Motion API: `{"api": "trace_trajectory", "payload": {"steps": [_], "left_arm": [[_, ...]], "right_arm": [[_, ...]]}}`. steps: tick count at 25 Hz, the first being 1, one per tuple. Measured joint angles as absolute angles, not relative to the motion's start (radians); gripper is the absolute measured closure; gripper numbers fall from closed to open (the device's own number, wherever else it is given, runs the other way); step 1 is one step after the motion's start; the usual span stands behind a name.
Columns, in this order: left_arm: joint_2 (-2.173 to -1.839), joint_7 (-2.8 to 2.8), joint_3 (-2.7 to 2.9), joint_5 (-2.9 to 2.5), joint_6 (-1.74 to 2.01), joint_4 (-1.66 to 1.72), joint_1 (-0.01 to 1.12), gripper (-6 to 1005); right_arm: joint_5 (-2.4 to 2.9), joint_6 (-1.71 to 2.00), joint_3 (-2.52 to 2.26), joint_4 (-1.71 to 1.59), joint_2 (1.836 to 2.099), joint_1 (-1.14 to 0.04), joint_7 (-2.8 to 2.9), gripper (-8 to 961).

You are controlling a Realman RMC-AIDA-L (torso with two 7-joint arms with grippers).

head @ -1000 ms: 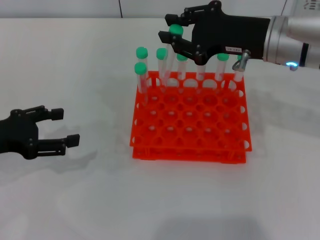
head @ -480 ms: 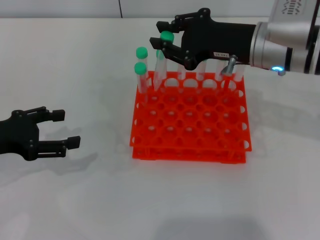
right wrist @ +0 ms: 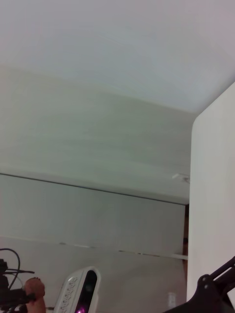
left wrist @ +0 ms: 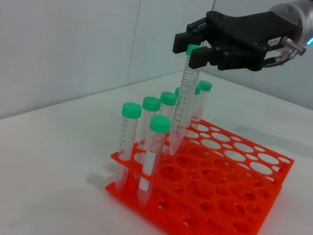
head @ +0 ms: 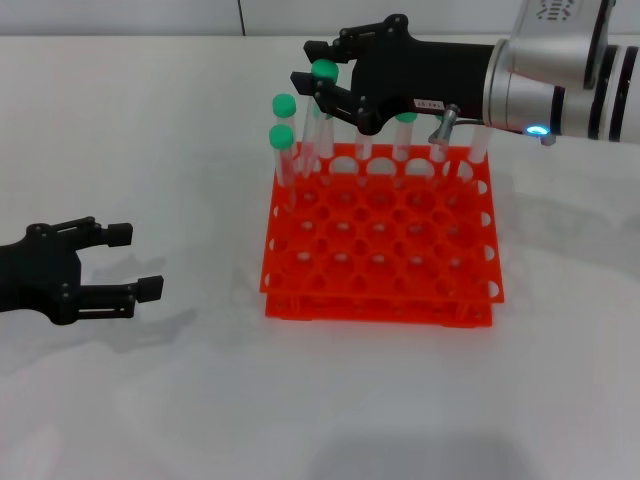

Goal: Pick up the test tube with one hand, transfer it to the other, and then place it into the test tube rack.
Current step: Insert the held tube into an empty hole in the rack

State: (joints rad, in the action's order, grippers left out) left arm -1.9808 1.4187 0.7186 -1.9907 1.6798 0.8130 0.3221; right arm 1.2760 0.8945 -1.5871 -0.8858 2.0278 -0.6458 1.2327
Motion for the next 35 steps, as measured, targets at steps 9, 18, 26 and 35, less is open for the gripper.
{"api": "trace_trajectory", "payload": {"steps": [9,18,26,35], "left_arm": [[-1.982,1.419,0.717,-1.991,1.680,0.813,0.323,110],[-1.983,1.419,0.716,-1.991,1.680,0.813,0.325,110],[-1.984,1.419,0.718,-1.991,1.680,0.813,0.326,111],[-1.983,1.419,0.719,-1.991,1.679,0.813,0.328,111]], "right_arm": [[1.249,0.866,-1.587,-0.852,2.028,-0.646,1.196,673],[1.219,0.865,-1.600,-0.829,2.028,-0.648,1.169,673],[1.166,0.865,-1.612,-0.785,2.028,-0.660,1.124,673],[1.148,0.865,-1.626,-0.759,2.028,-0.673,1.108,673]]}}
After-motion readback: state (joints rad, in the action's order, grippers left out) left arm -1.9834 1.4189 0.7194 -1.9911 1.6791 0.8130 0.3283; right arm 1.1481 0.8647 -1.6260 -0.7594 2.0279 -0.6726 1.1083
